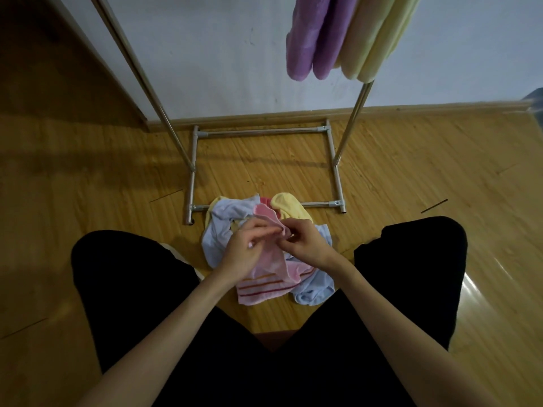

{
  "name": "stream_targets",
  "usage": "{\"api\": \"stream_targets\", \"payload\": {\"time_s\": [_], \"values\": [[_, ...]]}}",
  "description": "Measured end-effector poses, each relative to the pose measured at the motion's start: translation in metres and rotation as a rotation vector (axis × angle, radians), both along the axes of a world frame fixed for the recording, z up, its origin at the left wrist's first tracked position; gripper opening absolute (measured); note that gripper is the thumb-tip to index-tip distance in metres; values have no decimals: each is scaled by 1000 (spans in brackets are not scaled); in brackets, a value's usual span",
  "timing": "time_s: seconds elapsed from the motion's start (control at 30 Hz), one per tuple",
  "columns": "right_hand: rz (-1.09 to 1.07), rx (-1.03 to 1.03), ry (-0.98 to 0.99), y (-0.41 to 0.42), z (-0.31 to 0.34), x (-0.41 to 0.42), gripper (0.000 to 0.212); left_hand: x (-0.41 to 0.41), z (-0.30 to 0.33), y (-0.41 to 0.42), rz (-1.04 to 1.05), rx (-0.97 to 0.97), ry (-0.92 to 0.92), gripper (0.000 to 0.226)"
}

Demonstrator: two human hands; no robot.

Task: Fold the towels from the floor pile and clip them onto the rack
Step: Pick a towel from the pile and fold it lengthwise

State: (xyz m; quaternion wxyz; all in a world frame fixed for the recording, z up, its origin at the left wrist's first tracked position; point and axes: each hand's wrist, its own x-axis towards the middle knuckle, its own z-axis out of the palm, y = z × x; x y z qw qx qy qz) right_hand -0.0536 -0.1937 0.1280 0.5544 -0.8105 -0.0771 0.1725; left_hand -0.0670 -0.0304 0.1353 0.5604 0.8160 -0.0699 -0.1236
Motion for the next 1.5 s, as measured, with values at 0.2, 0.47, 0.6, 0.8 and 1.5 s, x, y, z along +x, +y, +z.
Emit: {"api": "stream_targets", "payload": {"time_s": [0.2, 0.47, 0.6, 0.8, 1.5], "values": [[115, -118, -62, -15, 3, 6, 19, 10, -3, 18, -306, 309, -371, 61], [181, -165, -69, -25, 17, 6, 15, 39, -33, 36, 94, 323, -47, 23], [191, -176, -72, -26, 20, 4, 29, 41, -45, 32, 169, 74, 389, 30], [194, -194, -54, -32, 34, -2, 23, 38, -44, 28, 131, 113, 369, 17], [-230, 21, -533, -55, 178, 9, 12, 43, 224, 43, 465, 206, -361, 15]]}}
